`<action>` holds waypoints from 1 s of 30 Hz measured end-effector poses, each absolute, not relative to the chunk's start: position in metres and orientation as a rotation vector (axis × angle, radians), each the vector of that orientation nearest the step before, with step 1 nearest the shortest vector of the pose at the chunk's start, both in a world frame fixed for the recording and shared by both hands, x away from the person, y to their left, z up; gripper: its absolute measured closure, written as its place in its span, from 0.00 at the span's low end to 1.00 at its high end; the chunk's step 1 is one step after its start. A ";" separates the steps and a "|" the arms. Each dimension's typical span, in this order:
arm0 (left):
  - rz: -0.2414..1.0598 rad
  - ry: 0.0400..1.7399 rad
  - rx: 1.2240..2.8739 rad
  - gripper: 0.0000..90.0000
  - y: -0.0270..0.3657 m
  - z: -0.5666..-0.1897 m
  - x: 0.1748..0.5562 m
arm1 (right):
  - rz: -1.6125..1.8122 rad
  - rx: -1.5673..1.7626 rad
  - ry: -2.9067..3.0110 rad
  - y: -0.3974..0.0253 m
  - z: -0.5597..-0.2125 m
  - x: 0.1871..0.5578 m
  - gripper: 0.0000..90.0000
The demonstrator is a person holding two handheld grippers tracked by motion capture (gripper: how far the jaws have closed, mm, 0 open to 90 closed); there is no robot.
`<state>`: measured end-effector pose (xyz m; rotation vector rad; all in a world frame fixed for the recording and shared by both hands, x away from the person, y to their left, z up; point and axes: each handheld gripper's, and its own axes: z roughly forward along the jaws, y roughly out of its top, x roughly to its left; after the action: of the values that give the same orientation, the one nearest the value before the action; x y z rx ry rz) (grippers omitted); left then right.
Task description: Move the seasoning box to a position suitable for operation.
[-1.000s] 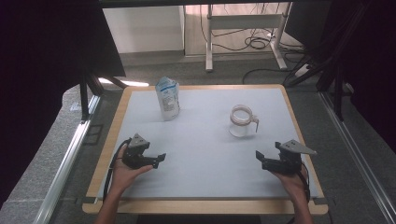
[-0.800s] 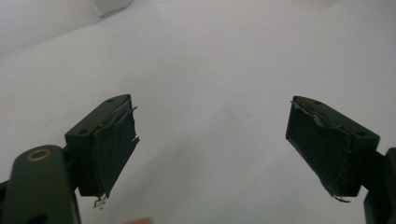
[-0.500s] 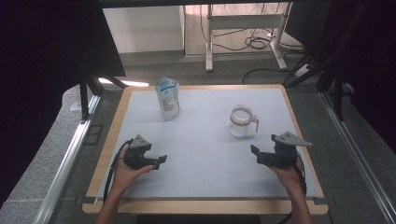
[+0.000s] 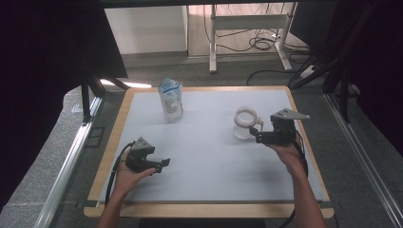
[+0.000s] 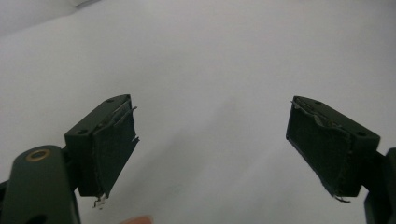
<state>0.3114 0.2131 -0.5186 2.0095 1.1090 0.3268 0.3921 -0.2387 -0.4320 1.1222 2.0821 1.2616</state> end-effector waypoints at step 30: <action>0.330 1.099 2.019 0.17 0.214 -0.518 0.310 | 1.207 1.153 2.204 -0.207 -0.457 0.462 0.03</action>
<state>0.3101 0.2141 -0.5179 2.0190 1.0993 0.3297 0.4617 -0.2069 -0.4574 1.1529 2.2036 1.2065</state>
